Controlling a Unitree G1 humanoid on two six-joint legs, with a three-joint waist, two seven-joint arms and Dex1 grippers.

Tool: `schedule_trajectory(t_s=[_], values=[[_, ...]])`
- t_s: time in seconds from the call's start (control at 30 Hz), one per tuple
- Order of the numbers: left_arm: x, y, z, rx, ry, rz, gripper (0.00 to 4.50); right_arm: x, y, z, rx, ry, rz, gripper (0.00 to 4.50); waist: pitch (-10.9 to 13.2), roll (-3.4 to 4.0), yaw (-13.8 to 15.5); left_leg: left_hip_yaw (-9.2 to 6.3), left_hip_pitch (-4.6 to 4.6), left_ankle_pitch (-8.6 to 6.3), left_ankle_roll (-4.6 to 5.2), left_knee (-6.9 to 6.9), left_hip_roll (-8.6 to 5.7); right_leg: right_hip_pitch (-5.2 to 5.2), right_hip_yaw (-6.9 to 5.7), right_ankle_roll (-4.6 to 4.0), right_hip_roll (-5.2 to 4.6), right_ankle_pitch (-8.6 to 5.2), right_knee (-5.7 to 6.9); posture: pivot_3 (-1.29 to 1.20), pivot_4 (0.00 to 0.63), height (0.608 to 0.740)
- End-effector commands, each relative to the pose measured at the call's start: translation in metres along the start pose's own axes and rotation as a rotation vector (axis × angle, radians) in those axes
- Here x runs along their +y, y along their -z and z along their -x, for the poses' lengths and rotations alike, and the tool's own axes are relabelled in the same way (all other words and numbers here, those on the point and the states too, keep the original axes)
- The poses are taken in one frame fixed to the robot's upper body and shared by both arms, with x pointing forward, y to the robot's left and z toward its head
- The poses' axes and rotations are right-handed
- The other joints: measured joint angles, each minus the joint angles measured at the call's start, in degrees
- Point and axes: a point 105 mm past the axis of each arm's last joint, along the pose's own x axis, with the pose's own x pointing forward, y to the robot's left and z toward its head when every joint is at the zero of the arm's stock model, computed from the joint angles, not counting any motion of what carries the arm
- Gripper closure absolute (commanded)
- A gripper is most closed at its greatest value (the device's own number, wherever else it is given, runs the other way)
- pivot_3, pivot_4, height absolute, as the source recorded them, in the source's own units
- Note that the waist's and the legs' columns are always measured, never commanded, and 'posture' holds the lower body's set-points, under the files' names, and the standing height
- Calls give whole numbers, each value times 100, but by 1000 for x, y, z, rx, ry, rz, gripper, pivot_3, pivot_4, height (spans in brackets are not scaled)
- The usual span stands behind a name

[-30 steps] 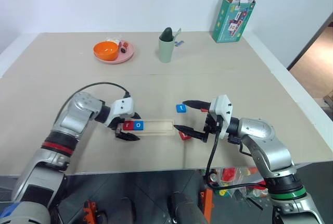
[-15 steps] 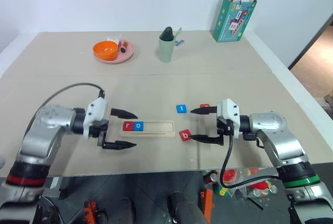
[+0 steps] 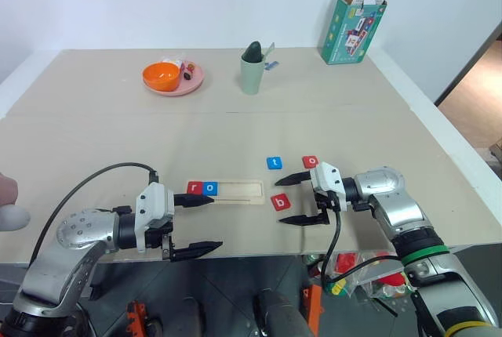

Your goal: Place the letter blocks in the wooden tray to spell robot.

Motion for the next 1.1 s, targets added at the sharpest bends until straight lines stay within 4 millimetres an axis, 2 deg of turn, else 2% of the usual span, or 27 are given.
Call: schedule_trajectory(t_s=[0.03,0.27,0.57,0.6,0.8,1.1], values=[[-4,-9,0,-9,-5,-50,0,-8,-7,1,-3,-1,40,1177,1,1,-1,2,0,0,0,-2,0,-2,2,0,0,0,0,0,150,740],[-7,-7,-2,-5,-21,-50,0,-9,1,-1,28,-27,28,3570,1,1,-3,2,0,0,0,-6,1,-3,2,-1,1,-1,0,0,150,740],[-8,-3,-3,15,-20,-49,0,-13,-7,-1,21,-38,2,3570,0,1,-4,5,8,0,0,-4,1,0,6,-4,1,1,0,0,150,740],[-8,-3,-3,16,-19,-49,0,-13,-8,-1,17,-43,-21,3104,0,1,-4,5,8,0,0,-4,1,0,6,-4,1,1,0,0,150,740],[-12,-1,-5,23,0,-47,0,-20,-23,-3,-38,11,-14,3104,1,2,-4,6,6,0,0,-7,1,-3,7,-5,0,0,0,0,150,740],[-14,0,-6,27,10,-47,0,-22,-14,6,6,15,-35,3104,2,3,-3,7,5,0,0,-10,1,-6,7,-6,0,-1,-1,0,150,740]])
